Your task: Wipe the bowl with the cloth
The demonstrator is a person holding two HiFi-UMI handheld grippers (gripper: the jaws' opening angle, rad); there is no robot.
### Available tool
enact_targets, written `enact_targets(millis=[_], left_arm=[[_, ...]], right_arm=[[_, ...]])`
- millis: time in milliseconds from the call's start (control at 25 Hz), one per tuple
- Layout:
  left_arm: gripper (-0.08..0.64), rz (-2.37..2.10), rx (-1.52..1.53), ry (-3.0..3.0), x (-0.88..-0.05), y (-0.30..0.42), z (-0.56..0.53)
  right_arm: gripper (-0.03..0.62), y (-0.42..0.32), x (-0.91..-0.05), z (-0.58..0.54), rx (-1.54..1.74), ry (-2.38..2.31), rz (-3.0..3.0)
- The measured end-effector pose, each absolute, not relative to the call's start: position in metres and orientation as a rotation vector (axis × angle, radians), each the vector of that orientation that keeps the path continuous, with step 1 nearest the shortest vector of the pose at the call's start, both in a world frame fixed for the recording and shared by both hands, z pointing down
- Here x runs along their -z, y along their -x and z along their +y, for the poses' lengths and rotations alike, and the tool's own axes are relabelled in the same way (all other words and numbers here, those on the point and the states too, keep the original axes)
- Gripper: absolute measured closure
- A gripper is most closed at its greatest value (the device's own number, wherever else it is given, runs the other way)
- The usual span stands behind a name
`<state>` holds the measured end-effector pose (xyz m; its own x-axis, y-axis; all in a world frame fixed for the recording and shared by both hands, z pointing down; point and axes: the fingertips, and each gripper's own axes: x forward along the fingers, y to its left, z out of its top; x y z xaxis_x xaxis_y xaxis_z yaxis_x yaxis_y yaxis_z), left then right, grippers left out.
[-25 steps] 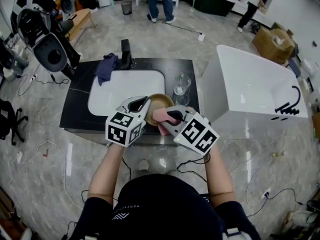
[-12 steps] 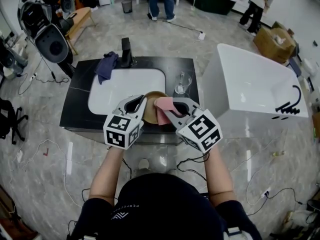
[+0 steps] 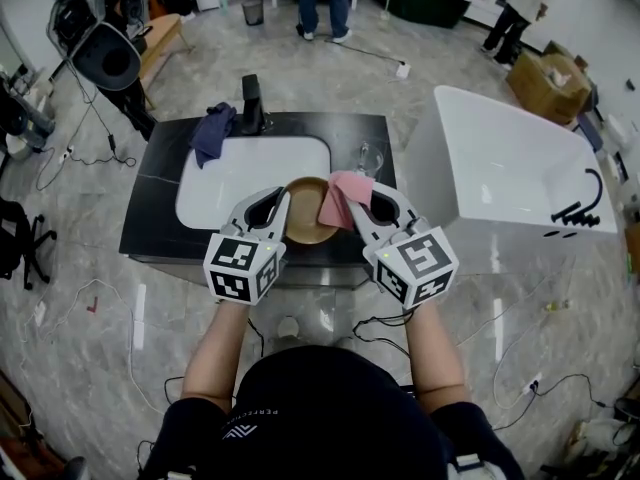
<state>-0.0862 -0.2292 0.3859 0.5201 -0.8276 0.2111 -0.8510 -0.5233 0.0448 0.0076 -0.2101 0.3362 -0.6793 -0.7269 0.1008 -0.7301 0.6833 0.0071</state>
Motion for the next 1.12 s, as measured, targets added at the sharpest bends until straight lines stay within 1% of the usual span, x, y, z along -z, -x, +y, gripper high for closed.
enact_targets(millis=[200,440,1120], left_arm=[[0.543,-1.454,-0.227,-2.618,-0.384,0.084,-0.227],[0.543,-1.449,-0.238,-2.613,-0.386,0.083,-0.227],[0.543,-1.453,-0.241,-2.58,-0.396,0.087,-0.224]], right_arm=[[0.549,-0.025,-0.34,-0.215,-0.12,-1.351,-2.782],[0.549,-0.033,-0.34,-0.215,-0.234,-1.383,-2.814],[0.549,-0.034,-0.339,-0.21,-0.212,-1.419,-2.815]])
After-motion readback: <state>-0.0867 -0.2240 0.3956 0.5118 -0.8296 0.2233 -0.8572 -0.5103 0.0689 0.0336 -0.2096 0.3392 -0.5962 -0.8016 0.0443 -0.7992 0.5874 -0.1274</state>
